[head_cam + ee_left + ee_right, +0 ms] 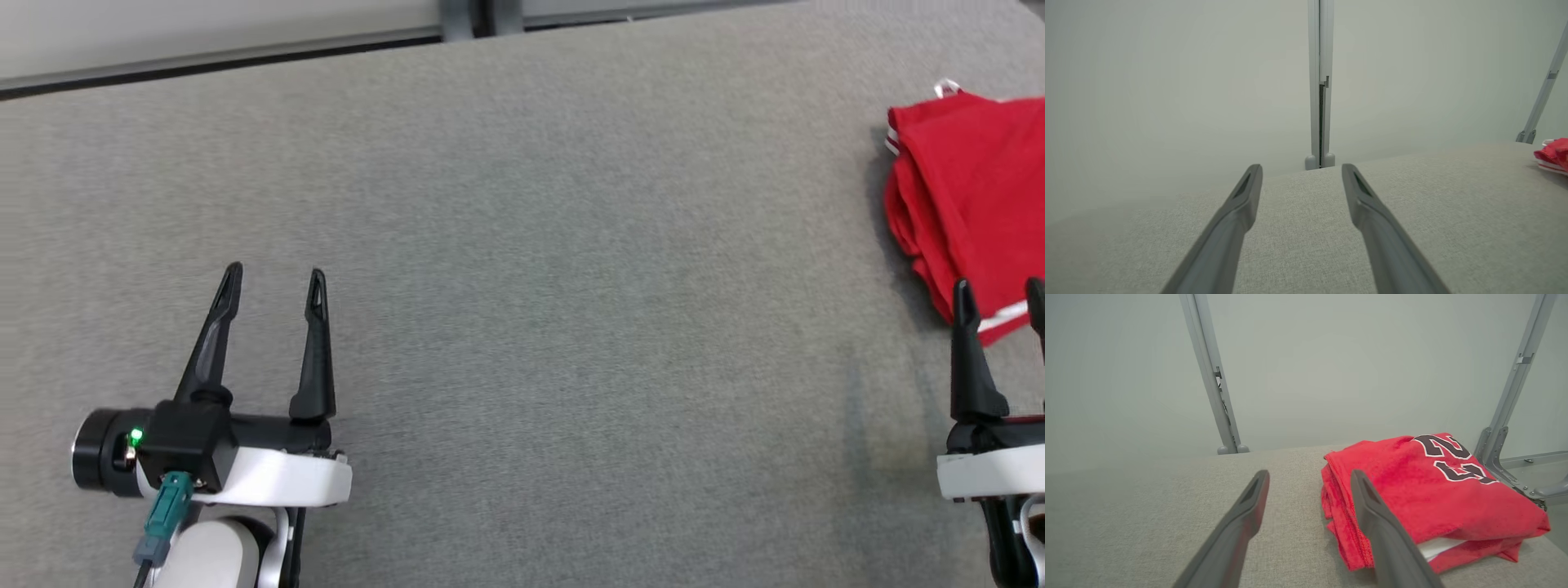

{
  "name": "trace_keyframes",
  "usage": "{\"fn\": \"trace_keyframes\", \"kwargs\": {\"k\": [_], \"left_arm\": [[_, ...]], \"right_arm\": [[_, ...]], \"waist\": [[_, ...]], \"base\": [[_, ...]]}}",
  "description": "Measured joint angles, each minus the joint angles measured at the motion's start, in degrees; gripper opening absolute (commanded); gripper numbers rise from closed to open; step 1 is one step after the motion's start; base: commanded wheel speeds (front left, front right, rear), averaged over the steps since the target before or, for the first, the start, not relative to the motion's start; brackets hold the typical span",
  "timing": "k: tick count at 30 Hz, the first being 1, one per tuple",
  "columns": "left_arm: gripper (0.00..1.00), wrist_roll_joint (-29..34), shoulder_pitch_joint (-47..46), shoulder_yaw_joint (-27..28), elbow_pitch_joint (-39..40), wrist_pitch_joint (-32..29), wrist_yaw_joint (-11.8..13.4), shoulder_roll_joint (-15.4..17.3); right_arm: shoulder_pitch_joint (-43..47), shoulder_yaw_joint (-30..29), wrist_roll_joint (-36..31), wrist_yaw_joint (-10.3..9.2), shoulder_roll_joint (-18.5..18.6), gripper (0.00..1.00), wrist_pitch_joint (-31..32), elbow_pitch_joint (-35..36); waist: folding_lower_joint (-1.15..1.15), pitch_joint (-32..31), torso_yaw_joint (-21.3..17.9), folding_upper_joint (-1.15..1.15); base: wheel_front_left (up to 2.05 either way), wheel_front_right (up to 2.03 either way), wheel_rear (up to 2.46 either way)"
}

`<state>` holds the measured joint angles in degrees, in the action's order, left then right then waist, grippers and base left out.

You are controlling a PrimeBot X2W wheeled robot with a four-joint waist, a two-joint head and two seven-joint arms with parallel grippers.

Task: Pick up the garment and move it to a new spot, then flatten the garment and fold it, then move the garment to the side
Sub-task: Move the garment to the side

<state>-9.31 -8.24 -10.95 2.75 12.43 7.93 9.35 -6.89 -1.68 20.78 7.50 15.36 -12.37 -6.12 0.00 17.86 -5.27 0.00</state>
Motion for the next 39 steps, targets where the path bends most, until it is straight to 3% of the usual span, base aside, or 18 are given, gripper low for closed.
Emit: {"fn": "trace_keyframes", "kwargs": {"k": [8,14,25,39], "left_arm": [[1.00,-2.0,4.4,1.3,-2.3,0.8,0.9,-0.5],[1.00,-3.6,8.5,1.8,-4.9,1.2,0.6,0.0],[1.00,-5.1,14.4,2.0,-7.2,0.5,-0.1,1.6],[1.00,-6.1,15.0,1.7,-8.9,-0.1,-0.6,2.5]], "right_arm": [[4.1,2.1,-2.9,0.00,-0.7,1.00,5.5,7.3],[8.3,2.7,-3.7,-0.01,-1.4,1.00,7.9,8.5],[14.7,2.6,-4.8,-0.01,-2.8,1.00,10.7,10.3],[15.8,1.8,-5.4,-0.01,-3.9,1.00,11.7,10.3]], "waist": [[0.00,-5.4,4.6,0.00],[0.00,-10.4,6.4,0.00],[0.00,-18.6,6.6,0.00],[0.00,-20.5,6.6,0.00]], "base": [[0.00,0.00,0.00],[0.00,0.00,0.00],[0.00,0.00,0.00],[0.00,0.00,0.00]]}}
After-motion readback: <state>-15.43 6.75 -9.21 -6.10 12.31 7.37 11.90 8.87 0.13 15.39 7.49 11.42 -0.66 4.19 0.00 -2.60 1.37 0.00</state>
